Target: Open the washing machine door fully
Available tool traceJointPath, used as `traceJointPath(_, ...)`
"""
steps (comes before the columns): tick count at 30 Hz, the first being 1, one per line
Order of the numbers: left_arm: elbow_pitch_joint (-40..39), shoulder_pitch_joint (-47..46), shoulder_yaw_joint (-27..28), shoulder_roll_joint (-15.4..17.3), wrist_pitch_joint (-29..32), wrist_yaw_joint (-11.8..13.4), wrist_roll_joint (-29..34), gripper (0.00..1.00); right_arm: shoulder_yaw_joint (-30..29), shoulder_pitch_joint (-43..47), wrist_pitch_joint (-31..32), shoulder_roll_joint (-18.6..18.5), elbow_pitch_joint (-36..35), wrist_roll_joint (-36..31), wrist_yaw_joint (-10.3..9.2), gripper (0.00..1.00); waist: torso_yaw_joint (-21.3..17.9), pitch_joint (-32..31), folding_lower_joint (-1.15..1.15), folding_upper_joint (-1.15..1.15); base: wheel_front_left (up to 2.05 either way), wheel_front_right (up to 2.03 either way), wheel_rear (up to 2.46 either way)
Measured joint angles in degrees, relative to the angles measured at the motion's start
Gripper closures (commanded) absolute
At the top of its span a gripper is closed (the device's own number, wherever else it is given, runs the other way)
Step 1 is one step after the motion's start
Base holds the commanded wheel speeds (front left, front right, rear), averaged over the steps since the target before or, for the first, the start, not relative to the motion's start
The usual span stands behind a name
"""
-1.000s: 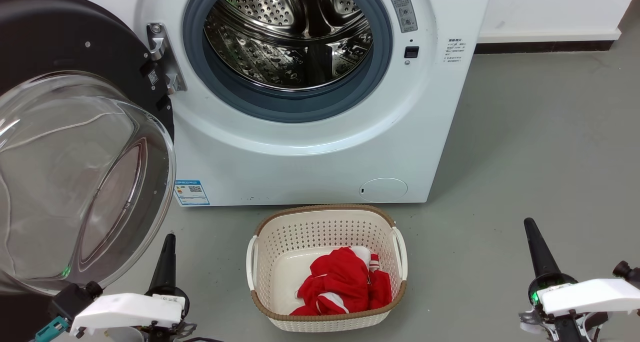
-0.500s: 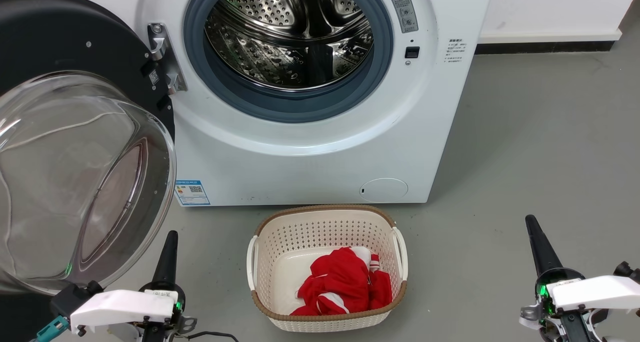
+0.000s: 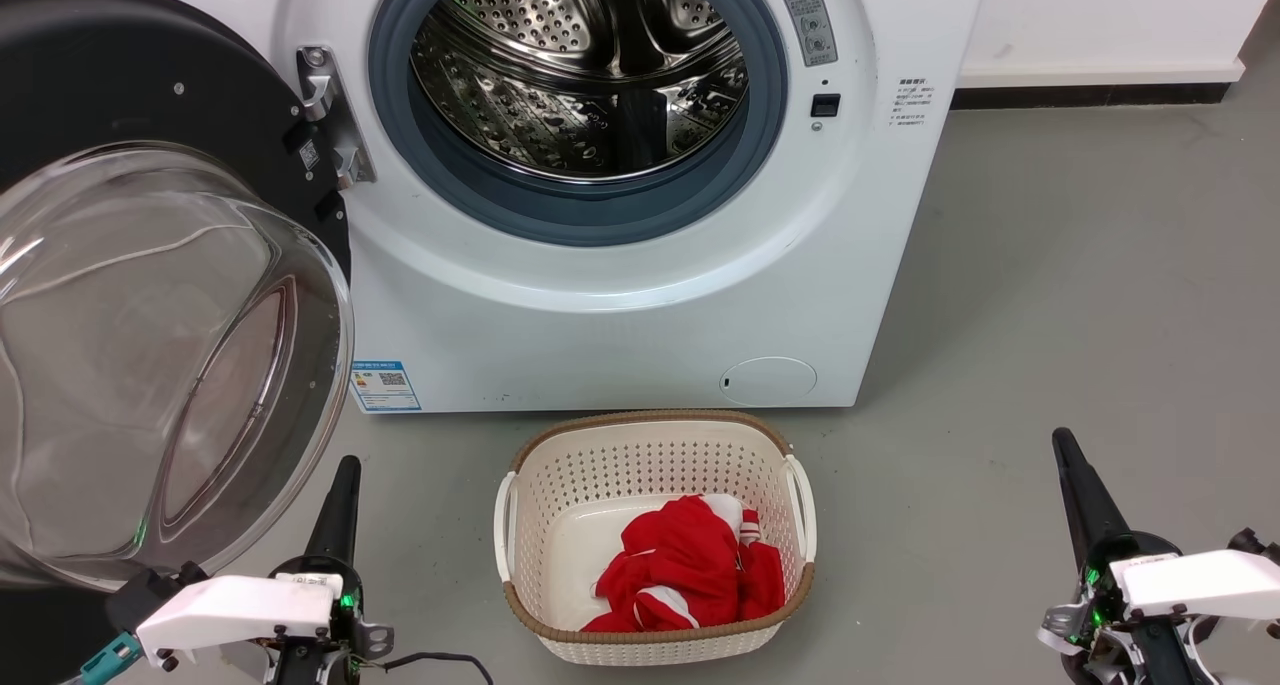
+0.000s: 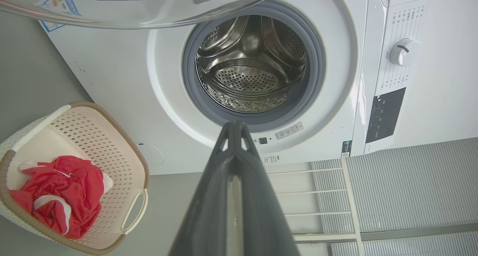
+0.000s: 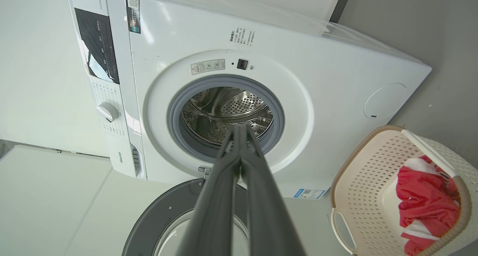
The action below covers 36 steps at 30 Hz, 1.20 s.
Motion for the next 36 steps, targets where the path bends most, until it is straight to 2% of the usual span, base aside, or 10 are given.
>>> traceJointPath(28,1.9,-2.0,0.5,0.0,3.1,-0.7,-13.3,1.00,-1.3,-2.0,2.8,0.1,1.8,12.8,0.00,1.00,0.2,-0.1,0.00,0.00,0.00,0.00,0.00)
traceJointPath(36,2.0,-2.1,0.5,0.0,3.2,-0.7,-13.6,1.00,-1.5,-2.0,3.0,0.2,1.8,13.0,-0.01,1.00,0.2,-0.1,0.00,0.00,0.00,0.00,0.00)
